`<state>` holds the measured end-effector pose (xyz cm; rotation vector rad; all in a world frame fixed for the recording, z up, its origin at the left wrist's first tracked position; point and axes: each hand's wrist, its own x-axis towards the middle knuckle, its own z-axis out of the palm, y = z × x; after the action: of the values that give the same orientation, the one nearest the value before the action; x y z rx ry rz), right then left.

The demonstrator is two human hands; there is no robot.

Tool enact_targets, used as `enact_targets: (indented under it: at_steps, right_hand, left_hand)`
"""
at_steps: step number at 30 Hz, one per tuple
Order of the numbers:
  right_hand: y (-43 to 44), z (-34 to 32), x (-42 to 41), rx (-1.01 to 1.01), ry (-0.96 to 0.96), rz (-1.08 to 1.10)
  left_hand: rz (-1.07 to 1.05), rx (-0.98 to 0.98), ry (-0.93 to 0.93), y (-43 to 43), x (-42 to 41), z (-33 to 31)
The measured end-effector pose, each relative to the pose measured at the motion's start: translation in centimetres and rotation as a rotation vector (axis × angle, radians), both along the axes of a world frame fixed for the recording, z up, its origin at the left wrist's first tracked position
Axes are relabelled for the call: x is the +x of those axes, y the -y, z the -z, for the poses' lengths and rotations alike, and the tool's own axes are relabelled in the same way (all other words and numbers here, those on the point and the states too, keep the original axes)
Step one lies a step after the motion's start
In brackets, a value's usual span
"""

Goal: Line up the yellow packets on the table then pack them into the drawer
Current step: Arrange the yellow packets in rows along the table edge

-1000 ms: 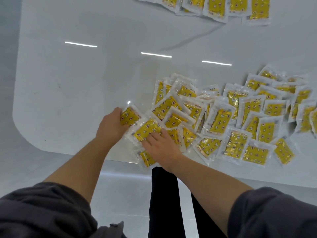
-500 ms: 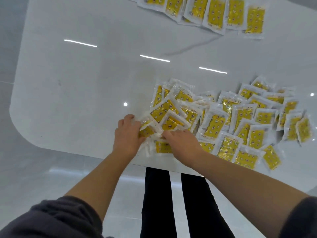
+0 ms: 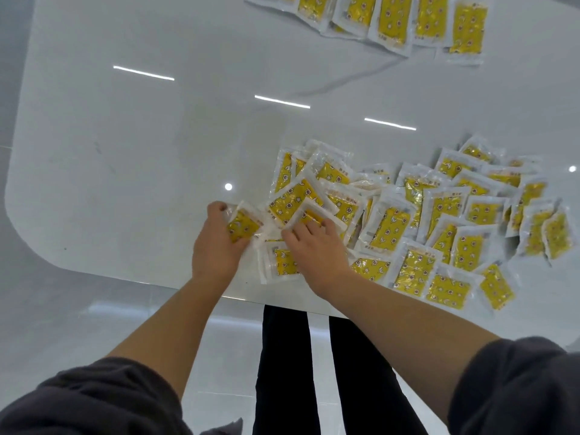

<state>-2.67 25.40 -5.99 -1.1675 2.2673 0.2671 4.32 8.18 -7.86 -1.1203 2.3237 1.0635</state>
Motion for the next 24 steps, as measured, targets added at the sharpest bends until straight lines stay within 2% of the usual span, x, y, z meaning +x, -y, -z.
enact_targets:
  at_steps: [6, 11, 13, 15, 20, 22, 24]
  right_hand:
    - [1.4, -0.3, -0.5, 0.053, 0.006, -0.043]
    - [2.1, -0.4, -0.7, 0.070, 0.142, 0.140]
    - [2.1, -0.7, -1.4, 0.054, 0.249, 0.322]
    - [1.8, -1.3, -2.9, 0.031, 0.436, 0.573]
    - [-0.8, -3.0, -9.8, -0.259, 0.837, 1.200]
    - [-2.4, -3.1, -13.3, -0.345, 0.906, 1.382]
    - [-3.5, -2.9, -16.2, -0.432, 0.923, 1.457]
  left_hand:
    - [0.061, 0.005, 0.098, 2.7, -0.5, 0.4]
    - [-0.103, 0.117, 0.084, 3.2, -1.2, -0.6]
    - [-0.193, 0.181, 0.057, 3.4, -1.7, -1.1]
    - [-0.258, 0.217, 0.037, 3.5, -2.6, -1.9]
    - [-0.372, 0.287, -0.052, 2.8, -7.5, -4.4]
    - [-0.389, 0.308, -0.088, 1.7, -10.4, -5.1]
    - [-0.410, 0.339, -0.123, 0.7, -13.2, -5.5]
